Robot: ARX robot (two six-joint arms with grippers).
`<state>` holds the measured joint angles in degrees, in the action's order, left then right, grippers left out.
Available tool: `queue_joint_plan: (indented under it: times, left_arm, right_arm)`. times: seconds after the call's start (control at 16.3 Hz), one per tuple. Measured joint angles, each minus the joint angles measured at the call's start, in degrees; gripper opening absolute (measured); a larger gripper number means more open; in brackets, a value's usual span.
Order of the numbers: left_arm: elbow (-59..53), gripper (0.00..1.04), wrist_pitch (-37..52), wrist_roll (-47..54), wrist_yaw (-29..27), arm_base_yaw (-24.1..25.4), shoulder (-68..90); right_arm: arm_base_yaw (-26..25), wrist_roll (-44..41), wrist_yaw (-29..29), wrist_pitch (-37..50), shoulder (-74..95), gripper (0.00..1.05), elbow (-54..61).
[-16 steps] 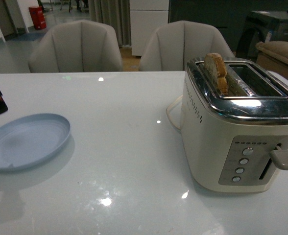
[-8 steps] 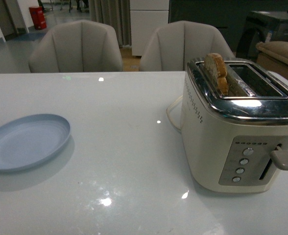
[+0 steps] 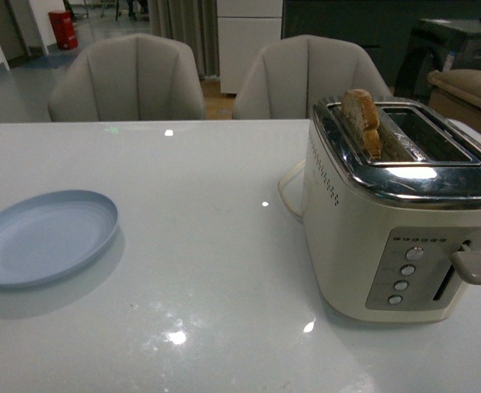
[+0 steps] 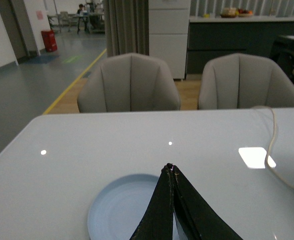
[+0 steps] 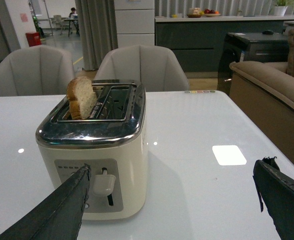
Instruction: Left arm holds plate, right arm toasts bread
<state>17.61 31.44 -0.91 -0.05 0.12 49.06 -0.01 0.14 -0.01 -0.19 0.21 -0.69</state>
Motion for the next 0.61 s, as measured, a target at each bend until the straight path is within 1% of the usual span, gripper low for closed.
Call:
queue_joint_plan:
  times: [0.12,0.31,0.61]
  left_arm:
    - [-1.64,0.02,0.00,0.04,0.00,-0.04,-0.70]
    - [-6.51,0.02,0.28,0.04,0.02,-0.13,-6.60]
    - [-12.13,0.02,-3.32,0.04,0.02,-0.13,-15.39]
  right_arm:
    - [0.00,0.00,0.00,-0.02,0.00,0.98,0.00]
    - [0.00,0.00,0.00,0.00,0.00,0.98,0.00]
    - [0.00,0.02,0.00,-0.02,0.00,0.98,0.00]
